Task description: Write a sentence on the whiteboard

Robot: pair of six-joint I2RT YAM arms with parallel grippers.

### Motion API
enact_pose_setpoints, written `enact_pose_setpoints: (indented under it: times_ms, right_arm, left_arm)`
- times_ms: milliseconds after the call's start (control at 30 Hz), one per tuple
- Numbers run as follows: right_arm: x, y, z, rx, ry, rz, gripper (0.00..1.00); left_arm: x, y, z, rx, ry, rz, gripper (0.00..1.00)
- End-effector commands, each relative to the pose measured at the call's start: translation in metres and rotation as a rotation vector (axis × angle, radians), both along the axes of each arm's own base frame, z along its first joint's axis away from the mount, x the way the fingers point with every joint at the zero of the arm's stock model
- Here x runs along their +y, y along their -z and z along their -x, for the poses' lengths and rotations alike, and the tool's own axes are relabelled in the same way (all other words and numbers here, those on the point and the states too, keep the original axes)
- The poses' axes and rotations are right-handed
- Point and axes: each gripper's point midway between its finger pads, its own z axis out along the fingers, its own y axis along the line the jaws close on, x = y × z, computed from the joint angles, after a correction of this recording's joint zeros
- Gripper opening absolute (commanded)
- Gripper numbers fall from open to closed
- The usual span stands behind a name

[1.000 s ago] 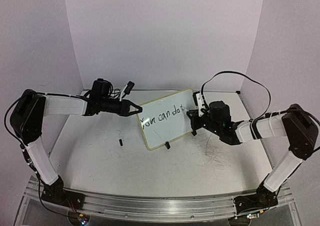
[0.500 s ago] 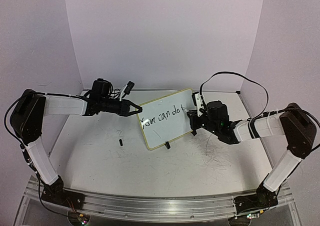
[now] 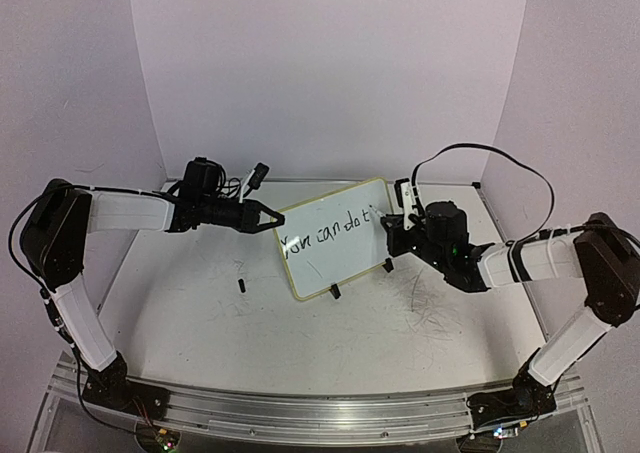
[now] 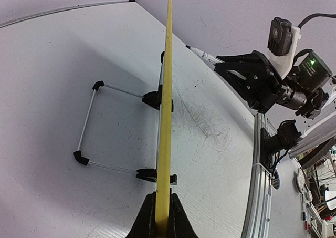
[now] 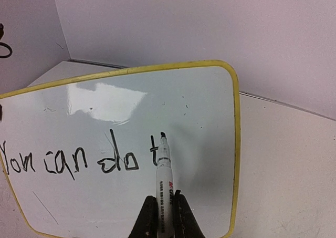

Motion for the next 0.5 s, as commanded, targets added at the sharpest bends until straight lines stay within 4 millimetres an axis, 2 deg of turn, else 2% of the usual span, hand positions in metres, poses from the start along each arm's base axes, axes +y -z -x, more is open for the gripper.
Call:
enact_pose_setpoints:
  times_ms: [0, 467]
  right_arm:
    - [0.008, -0.009, -0.009, -0.022, -0.01, -0.016, 0.0]
    - [0.008, -0.008, -0.021, -0.028, 0.028, -0.001, 0.0]
  left_arm:
    - [0.002, -0.015, 0.003, -0.051, 0.01, -0.004, 0.0]
    - [0.002, -0.014, 0.003, -0.045, 0.017, -0.001, 0.0]
